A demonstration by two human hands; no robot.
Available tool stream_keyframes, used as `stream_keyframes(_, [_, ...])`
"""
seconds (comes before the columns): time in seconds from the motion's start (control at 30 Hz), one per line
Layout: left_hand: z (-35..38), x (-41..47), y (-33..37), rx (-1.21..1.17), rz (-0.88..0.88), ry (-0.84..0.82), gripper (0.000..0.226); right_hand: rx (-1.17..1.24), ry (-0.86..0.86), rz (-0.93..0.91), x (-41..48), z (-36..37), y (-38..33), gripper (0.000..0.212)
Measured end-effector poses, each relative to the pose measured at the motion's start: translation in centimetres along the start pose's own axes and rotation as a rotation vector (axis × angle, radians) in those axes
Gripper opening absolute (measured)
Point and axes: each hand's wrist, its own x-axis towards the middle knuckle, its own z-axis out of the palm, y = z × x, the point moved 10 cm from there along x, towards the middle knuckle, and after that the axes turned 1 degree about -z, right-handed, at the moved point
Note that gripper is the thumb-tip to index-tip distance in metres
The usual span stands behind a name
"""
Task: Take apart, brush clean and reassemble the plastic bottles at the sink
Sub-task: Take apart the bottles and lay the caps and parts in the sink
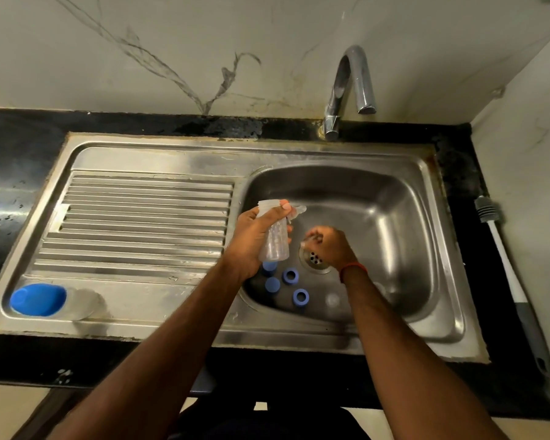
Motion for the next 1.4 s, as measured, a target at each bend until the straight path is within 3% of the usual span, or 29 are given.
stream_keyframes(0.07, [0.9,0.0,-0.3,-0.004,-0.033,-0.008,0.030,0.323,0.040,0.066,-0.6,-2.9,-1.9,0.010])
stream_keyframes(0.13, [1.9,0.0,-0.8,-0.003,-0.062,-0.029,0.031,0.515,-0.009,0.059,-1.2,-5.1,-4.0,0.017])
stream_keyframes(0.3, [3.2,0.6,-1.9,0.066,-0.092,-0.023,0.021,0.565,-0.190,-0.027,-3.0,-7.5,-7.3,0.025])
stream_keyframes(0.53, [4.7,1.0,-2.7,0.155,-0.137,-0.101,0.020,0.561,-0.089,-0.054,-4.3,-9.2,-5.9,0.022])
stream_keyframes(0.6, [4.6,1.1,-2.7,0.227,-0.134,-0.084,0.026,0.479,-0.022,-0.027,-4.2,-9.5,-4.2,0.018])
stream_keyframes(0.7, [3.7,1.3,-2.4,0.271,-0.105,-0.031,0.024,0.124,0.014,-0.015,-3.3,-9.2,-1.3,0.004])
stream_keyframes(0.8, [2.8,1.5,-2.3,0.287,-0.095,0.000,0.032,-0.235,-0.130,0.041,-2.3,-6.0,2.3,0.009])
stream_keyframes(0.9, [2.3,1.4,-2.2,0.301,-0.087,0.001,0.034,-0.412,-0.223,0.076,-1.8,-3.0,5.3,0.013])
stream_keyframes(1.07, [2.1,1.2,-2.2,0.289,-0.086,-0.015,0.032,-0.518,-0.265,0.082,-2.1,-0.5,7.1,0.014])
stream_keyframes(1.4, [2.4,1.1,-2.1,0.306,-0.069,-0.044,0.024,-0.483,-0.247,0.100,-3.3,1.1,7.8,0.015])
